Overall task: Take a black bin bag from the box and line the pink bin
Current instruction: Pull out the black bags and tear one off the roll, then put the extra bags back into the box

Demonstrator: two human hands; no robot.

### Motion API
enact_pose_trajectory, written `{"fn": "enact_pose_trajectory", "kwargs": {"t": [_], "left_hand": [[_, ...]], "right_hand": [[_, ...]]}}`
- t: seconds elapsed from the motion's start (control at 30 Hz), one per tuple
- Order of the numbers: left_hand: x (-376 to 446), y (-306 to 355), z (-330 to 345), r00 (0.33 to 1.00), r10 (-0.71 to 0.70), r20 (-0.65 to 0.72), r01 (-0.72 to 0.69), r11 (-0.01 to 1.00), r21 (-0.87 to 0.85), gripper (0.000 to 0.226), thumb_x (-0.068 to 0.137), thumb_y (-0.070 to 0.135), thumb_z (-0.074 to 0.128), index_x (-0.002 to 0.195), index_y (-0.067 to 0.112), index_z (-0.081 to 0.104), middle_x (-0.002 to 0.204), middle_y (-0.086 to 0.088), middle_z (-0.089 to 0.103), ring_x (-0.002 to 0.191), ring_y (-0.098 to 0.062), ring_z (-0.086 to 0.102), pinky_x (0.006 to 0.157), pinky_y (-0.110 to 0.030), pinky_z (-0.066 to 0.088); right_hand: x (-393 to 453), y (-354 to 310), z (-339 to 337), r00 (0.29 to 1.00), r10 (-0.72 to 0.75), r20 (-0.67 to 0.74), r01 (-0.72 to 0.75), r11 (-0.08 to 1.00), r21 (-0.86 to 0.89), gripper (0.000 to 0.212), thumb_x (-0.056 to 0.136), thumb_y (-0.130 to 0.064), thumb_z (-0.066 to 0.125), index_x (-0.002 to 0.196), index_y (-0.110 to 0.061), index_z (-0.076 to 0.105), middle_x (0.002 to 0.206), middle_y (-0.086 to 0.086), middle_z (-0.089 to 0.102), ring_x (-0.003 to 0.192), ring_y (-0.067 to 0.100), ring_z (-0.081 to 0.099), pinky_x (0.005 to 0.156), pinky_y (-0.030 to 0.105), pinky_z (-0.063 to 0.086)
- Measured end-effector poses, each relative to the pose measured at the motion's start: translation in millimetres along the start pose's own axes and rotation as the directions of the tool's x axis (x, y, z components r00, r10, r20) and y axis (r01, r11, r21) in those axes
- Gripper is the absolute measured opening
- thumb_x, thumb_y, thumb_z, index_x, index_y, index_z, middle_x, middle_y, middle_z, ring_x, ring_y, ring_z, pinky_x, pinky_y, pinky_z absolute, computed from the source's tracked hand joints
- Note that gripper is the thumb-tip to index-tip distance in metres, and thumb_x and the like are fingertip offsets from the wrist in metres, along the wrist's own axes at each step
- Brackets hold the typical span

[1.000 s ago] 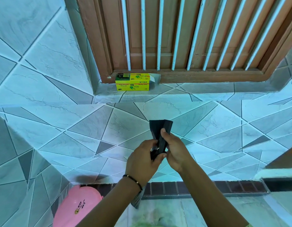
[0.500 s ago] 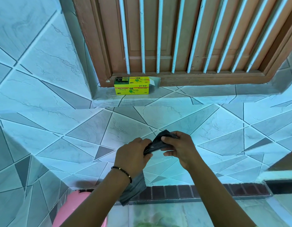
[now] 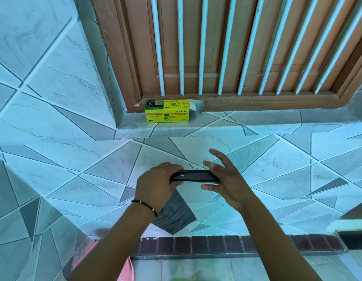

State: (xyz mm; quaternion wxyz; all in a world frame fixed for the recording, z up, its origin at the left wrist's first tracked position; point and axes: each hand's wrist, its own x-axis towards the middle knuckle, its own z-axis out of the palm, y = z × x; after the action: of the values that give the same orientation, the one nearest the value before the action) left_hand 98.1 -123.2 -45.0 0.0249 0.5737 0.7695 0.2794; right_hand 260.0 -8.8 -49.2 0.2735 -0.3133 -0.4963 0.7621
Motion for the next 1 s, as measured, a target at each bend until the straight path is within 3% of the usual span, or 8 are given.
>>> {"fn": "enact_pose_trajectory", "kwargs": {"t": [0.1, 0.2, 0.3, 0.4, 0.5, 0.7, 0.83, 1.0], "left_hand": [[16, 0, -10, 1.0, -0.017, -0.007, 0.018, 1.0, 0.018, 0.031, 0.082, 0.037, 0.063, 0.112, 0.03, 0.063, 0.109, 0.007, 0.068, 0.102, -0.015, 0.06, 0.074, -0.018, 0.037], [29, -1, -16, 0.999, -0.03, 0.033, 0.029, 0.999, 0.03, 0.031, 0.081, 0.036, 0.064, 0.111, 0.03, 0.062, 0.112, 0.008, 0.067, 0.102, -0.015, 0.06, 0.075, -0.022, 0.041], [45, -6, -23, 0.993, -0.023, 0.116, 0.01, 0.994, 0.109, 0.044, 0.08, 0.032, 0.065, 0.122, 0.03, 0.051, 0.129, 0.008, 0.054, 0.11, -0.017, 0.056, 0.086, -0.029, 0.045], [72, -14, -41, 1.0, -0.012, 0.021, 0.009, 0.987, 0.159, 0.059, 0.08, 0.032, 0.065, 0.132, 0.024, 0.041, 0.142, 0.004, 0.04, 0.118, -0.024, 0.052, 0.092, -0.037, 0.046], [109, -22, -63, 0.997, 0.002, -0.078, 0.017, 0.972, 0.236, 0.061, 0.08, 0.031, 0.065, 0.134, 0.018, 0.04, 0.142, -0.005, 0.043, 0.119, -0.03, 0.052, 0.092, -0.041, 0.046], [172, -25, -75, 0.998, -0.019, 0.062, -0.013, 0.881, 0.473, 0.072, 0.08, 0.027, 0.064, 0.14, 0.013, 0.028, 0.148, -0.009, 0.035, 0.127, -0.032, 0.043, 0.097, -0.046, 0.045], [188, -28, -69, 0.993, -0.016, 0.114, -0.053, 0.817, 0.574, 0.06, 0.083, 0.029, 0.06, 0.135, 0.012, 0.037, 0.135, -0.013, 0.049, 0.119, -0.036, 0.049, 0.091, -0.046, 0.049], [174, -29, -71, 0.998, -0.011, 0.058, -0.016, 0.894, 0.448, 0.064, 0.08, 0.028, 0.064, 0.136, 0.012, 0.037, 0.13, -0.014, 0.043, 0.115, -0.036, 0.049, 0.09, -0.045, 0.048]], "right_hand": [[4, -8, 0, 0.985, -0.057, 0.163, 0.083, 0.985, -0.154, 0.037, 0.081, -0.012, 0.066, 0.118, -0.018, 0.061, 0.111, 0.012, 0.064, 0.081, 0.029, 0.067, 0.065, 0.032, 0.058], [11, -14, 3, 0.994, -0.073, 0.076, 0.087, 0.977, -0.193, 0.022, 0.081, 0.001, 0.065, 0.102, -0.007, 0.065, 0.088, 0.013, 0.07, 0.064, 0.025, 0.07, 0.061, 0.027, 0.058], [18, -16, 1, 0.99, -0.125, -0.065, 0.113, 0.98, -0.162, 0.017, 0.079, 0.004, 0.066, 0.096, 0.001, 0.063, 0.076, 0.013, 0.07, 0.059, 0.024, 0.07, 0.058, 0.025, 0.058], [22, -23, -5, 0.965, -0.186, -0.186, 0.172, 0.981, -0.089, 0.015, 0.079, 0.004, 0.066, 0.094, 0.003, 0.063, 0.078, 0.018, 0.067, 0.058, 0.023, 0.069, 0.058, 0.024, 0.058], [24, -31, -8, 0.947, -0.224, -0.23, 0.225, 0.974, -0.026, 0.011, 0.08, 0.004, 0.065, 0.091, 0.001, 0.063, 0.077, 0.017, 0.067, 0.06, 0.024, 0.07, 0.059, 0.023, 0.058], [27, -34, -6, 0.948, -0.251, -0.198, 0.254, 0.967, -0.01, 0.01, 0.084, 0.002, 0.061, 0.093, -0.001, 0.064, 0.083, 0.018, 0.07, 0.07, 0.028, 0.072, 0.062, 0.024, 0.057], [25, -36, -6, 0.948, -0.252, -0.195, 0.254, 0.967, -0.014, 0.012, 0.085, 0.002, 0.059, 0.096, 0.003, 0.063, 0.087, 0.022, 0.068, 0.071, 0.029, 0.071, 0.063, 0.025, 0.058], [16, -40, -9, 0.935, -0.266, -0.235, 0.28, 0.96, 0.026, 0.008, 0.085, 0.0, 0.059, 0.092, -0.001, 0.063, 0.085, 0.02, 0.068, 0.071, 0.029, 0.071, 0.066, 0.026, 0.058]]}}
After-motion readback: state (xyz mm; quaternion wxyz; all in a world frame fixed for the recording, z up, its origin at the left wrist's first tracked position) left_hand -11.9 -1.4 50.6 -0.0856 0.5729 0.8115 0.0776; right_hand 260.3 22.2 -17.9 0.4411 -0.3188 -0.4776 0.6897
